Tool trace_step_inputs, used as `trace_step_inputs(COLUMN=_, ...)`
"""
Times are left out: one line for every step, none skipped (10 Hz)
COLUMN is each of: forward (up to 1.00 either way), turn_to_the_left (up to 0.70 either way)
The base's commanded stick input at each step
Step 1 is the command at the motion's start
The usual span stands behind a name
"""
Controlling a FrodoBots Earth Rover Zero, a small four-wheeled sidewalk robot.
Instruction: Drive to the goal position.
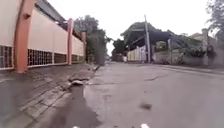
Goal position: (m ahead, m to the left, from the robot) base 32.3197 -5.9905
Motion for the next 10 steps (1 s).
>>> trace_step_inputs(forward=0.85, turn_to_the_left=0.0)
trace_step_inputs(forward=0.85, turn_to_the_left=0.0)
trace_step_inputs(forward=0.85, turn_to_the_left=0.0)
trace_step_inputs(forward=0.85, turn_to_the_left=0.0)
trace_step_inputs(forward=0.85, turn_to_the_left=0.0)
trace_step_inputs(forward=0.85, turn_to_the_left=0.0)
trace_step_inputs(forward=0.85, turn_to_the_left=0.0)
trace_step_inputs(forward=0.85, turn_to_the_left=0.0)
trace_step_inputs(forward=0.85, turn_to_the_left=0.0)
trace_step_inputs(forward=0.85, turn_to_the_left=0.0)
